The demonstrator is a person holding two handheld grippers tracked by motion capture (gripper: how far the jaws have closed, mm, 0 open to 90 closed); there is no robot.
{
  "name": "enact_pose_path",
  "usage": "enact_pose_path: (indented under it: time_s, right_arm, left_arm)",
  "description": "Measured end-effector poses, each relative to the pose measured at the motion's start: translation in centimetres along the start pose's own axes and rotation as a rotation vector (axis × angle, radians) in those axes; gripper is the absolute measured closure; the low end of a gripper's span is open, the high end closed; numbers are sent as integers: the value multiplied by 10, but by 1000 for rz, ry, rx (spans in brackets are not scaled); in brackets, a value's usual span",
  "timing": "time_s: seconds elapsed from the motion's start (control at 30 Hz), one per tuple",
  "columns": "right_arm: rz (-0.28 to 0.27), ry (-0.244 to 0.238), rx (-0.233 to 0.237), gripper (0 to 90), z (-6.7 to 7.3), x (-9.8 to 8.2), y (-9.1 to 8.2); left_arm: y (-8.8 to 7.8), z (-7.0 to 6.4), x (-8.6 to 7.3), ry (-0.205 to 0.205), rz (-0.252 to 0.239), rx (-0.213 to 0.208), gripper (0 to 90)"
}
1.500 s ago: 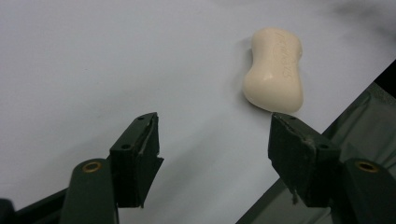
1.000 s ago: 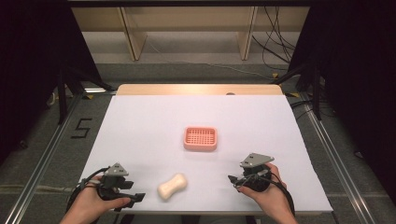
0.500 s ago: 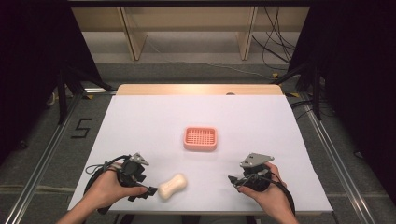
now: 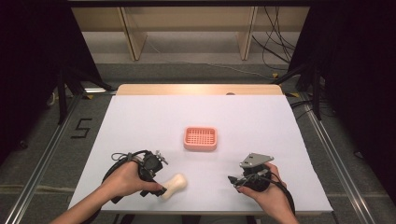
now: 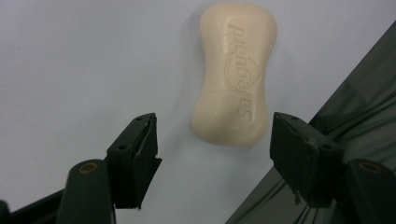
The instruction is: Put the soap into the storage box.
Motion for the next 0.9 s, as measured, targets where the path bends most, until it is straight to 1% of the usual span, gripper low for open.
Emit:
enact_pose_path:
  time_s: [0.1,0.13,0.17,0.27,0.3,0.33,0.37,0.4,0.43,0.5,0.53,0.6,0.63,0.67,0.7,0.73,0.8,0.83,0.87,0.9]
  right_arm:
    - [-1,-1,-1,347,0,0,0]
    - [1,4,0,347,0,0,-1]
    - [4,14,0,346,1,0,-1]
    - [5,14,0,347,1,-1,-1]
    - [-2,12,-2,347,1,-1,0]
    - [2,17,1,347,1,-1,-1]
    - [7,21,4,347,2,-1,-1]
    - [7,21,4,347,2,-1,-1]
    - [1,9,0,347,1,-1,-1]
    - [-4,6,-1,347,0,-1,0]
    - [-4,6,-1,347,0,-1,0]
    - [-4,6,-2,346,1,-2,0]
    - [-8,3,-2,346,1,-2,0]
    - [-8,3,-2,346,1,-2,0]
    - [6,10,8,346,2,-2,-1]
    - [1,-7,2,346,0,-2,-1]
    - [-1,-8,2,345,0,-2,0]
    - [0,-8,2,345,0,-2,0]
    - [1,5,5,345,2,-2,0]
    - [7,12,7,345,2,-3,0]
  left_arm:
    - [4,-4,8,23,16,-4,320]
    - [4,-4,8,23,16,-4,320]
    - [6,-6,12,44,32,-6,320]
    - [9,-8,16,49,39,-12,320]
    - [11,-8,20,65,53,2,321]
    - [12,-8,21,63,56,9,322]
    - [14,-8,23,72,61,18,324]
    - [14,-8,23,72,61,18,324]
    - [16,-9,26,73,64,18,325]
    - [18,-10,29,81,85,11,326]
    - [20,-11,30,82,81,9,328]
    - [21,-11,32,87,84,14,333]
    - [23,-12,34,89,101,21,336]
    - [23,-12,34,89,101,21,340]
    - [24,-12,36,89,116,20,343]
    - [26,-12,37,87,107,25,345]
    - [27,-12,39,90,122,33,349]
    - [29,-13,39,80,122,32,352]
    - [30,-13,40,88,134,33,356]
    - [31,-13,40,86,134,32,358]
Point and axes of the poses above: each handheld gripper's, and its own axes: y roughly forward along the jaws, x roughly out of its top, z roughly to its left, the point moved 3 cm from there along y, roughly forward along the jaws, and after that the axes turned 4 degrees about z, right-handed, at the moved point
